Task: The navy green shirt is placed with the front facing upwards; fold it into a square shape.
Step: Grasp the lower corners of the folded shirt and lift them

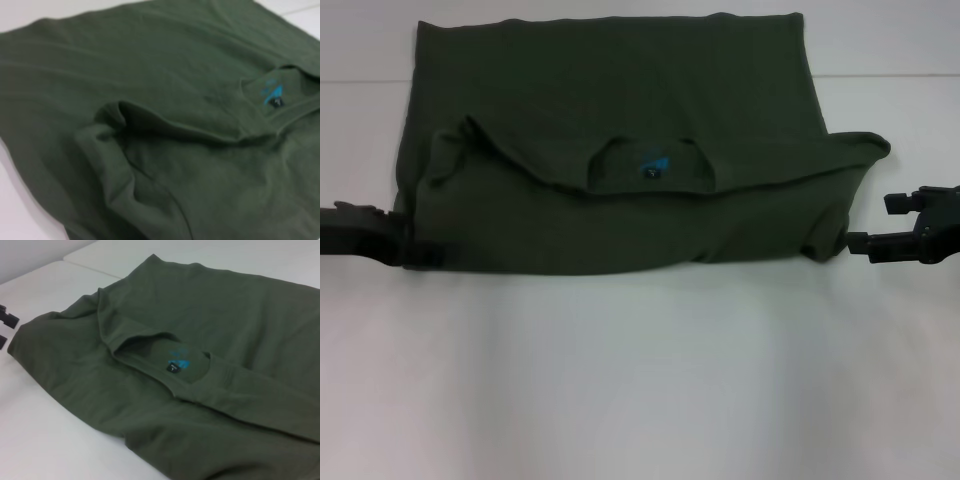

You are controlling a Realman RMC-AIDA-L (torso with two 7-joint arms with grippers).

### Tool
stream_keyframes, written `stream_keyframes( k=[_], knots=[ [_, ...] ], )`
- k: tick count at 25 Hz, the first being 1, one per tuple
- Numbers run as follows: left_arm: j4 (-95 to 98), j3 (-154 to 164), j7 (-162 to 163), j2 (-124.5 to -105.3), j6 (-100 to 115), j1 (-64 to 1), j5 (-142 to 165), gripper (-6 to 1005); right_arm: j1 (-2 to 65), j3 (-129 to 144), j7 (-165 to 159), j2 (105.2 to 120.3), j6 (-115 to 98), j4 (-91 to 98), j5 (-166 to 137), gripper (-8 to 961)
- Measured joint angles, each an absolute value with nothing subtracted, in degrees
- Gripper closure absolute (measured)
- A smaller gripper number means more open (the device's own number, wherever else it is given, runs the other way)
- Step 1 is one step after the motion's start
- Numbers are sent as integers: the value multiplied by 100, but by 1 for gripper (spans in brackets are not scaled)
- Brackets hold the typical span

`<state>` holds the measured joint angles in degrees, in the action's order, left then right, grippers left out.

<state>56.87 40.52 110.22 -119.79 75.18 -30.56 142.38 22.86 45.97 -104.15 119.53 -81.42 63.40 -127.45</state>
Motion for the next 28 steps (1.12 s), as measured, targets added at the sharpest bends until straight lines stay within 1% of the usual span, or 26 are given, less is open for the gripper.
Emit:
stream_keyframes(
  k=[6,12,28],
  knots=[
    [5637,4148,11013,-11979,7475,-3078,14268,62,2285,4568,-10164,11954,-8329,6327,-12703,28],
    [5625,4148,11044,-11989,7391,-3110,14504,63,2322,4557,-9266,11953,-9509,6130,-12314,27],
    [5310,4373,11061,-12034,6853,-3240,14785,63,2326,4572,-8925,11953,-9673,5917,-12045,28]
  ],
)
